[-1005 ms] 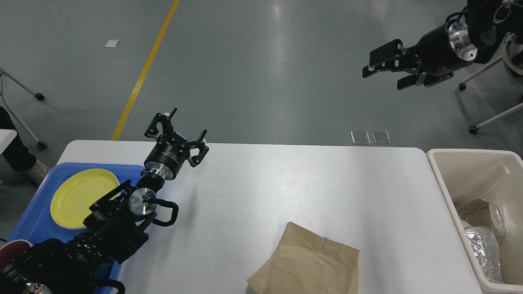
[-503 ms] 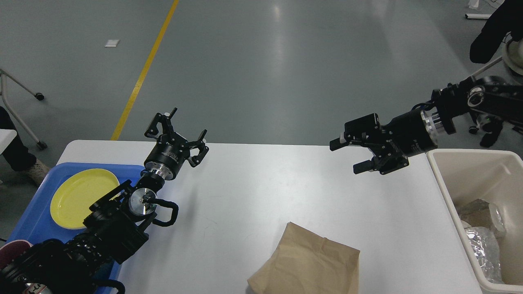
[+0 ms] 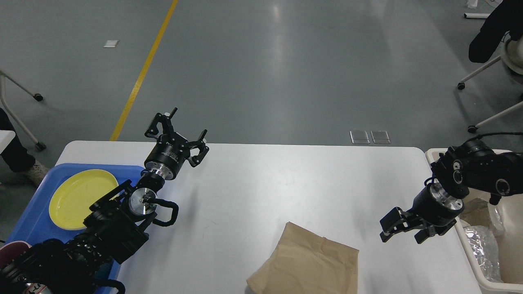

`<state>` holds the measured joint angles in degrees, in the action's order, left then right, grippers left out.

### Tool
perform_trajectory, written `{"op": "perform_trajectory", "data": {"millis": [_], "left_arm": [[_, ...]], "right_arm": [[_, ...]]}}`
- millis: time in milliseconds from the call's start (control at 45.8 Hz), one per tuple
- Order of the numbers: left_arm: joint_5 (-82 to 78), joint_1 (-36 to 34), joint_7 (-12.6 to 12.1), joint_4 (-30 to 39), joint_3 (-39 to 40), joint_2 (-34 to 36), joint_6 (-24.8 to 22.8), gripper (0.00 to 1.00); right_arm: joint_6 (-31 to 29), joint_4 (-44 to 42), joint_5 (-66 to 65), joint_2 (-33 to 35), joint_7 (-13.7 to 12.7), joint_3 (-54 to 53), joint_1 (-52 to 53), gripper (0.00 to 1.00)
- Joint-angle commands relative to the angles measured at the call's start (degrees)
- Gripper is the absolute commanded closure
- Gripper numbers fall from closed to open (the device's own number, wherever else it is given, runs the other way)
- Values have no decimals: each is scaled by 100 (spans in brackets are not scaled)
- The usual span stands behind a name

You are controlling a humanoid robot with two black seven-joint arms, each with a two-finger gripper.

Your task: Tidy desktop

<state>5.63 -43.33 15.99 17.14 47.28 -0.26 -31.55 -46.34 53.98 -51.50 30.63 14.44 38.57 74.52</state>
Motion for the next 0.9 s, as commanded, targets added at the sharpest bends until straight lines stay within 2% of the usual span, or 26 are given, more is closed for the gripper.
{"op": "perform_trajectory", "data": {"millis": [0, 219, 481, 634, 874], "left_arm": [[0, 0, 1, 0, 1, 0, 0, 2], [0, 0, 1, 0, 1, 0, 0, 2], [0, 0, 1, 0, 1, 0, 0, 2], [0, 0, 1, 0, 1, 0, 0, 2], [0, 0, 1, 0, 1, 0, 0, 2]], "right_arm": [[327, 42, -457, -83, -2, 28, -157, 0], [520, 16, -871, -426, -11, 46, -16, 0], [1100, 25, -1037, -1041, -20, 72, 713, 0], [1171, 86, -1257, -1235, -11, 63, 1310, 0], [1118, 867, -1811, -1209, 15, 54, 2049, 0]]}}
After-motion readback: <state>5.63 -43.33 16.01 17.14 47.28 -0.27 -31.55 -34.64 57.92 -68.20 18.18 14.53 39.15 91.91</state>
